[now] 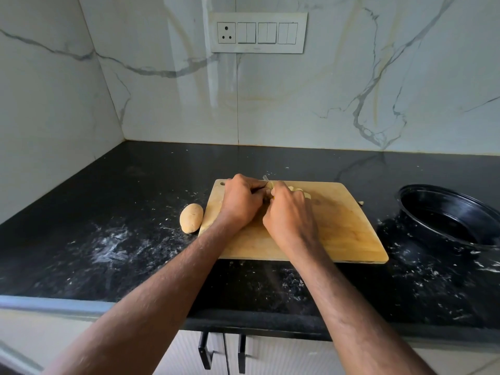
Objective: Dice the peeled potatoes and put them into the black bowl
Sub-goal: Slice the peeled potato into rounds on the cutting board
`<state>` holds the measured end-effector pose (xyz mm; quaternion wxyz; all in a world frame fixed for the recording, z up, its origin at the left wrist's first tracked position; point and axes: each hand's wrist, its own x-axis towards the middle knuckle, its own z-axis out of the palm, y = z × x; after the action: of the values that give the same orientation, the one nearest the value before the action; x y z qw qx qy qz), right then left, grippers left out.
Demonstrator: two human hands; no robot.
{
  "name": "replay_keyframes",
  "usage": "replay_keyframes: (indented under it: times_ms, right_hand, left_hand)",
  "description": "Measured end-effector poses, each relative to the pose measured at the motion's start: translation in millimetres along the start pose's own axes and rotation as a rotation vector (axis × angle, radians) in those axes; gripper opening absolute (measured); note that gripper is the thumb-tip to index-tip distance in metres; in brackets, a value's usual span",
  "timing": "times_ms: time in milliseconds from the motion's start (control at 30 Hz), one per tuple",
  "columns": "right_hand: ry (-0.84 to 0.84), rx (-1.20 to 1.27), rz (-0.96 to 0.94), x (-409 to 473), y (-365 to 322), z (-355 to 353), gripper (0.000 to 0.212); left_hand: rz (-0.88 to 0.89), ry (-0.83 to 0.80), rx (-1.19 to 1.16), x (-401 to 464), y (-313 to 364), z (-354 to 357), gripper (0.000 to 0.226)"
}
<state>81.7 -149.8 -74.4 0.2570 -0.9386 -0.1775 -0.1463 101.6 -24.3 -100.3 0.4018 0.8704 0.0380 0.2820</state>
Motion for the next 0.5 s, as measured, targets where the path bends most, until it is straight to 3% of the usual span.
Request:
replay_keyframes:
  times_ms: [500]
  right_hand:
    - [0.004,-0.011,-0.026,-40,22,-3,0.025]
  left_hand:
    - [-0.056,-0.016,0.011,1,-1,1,0.01]
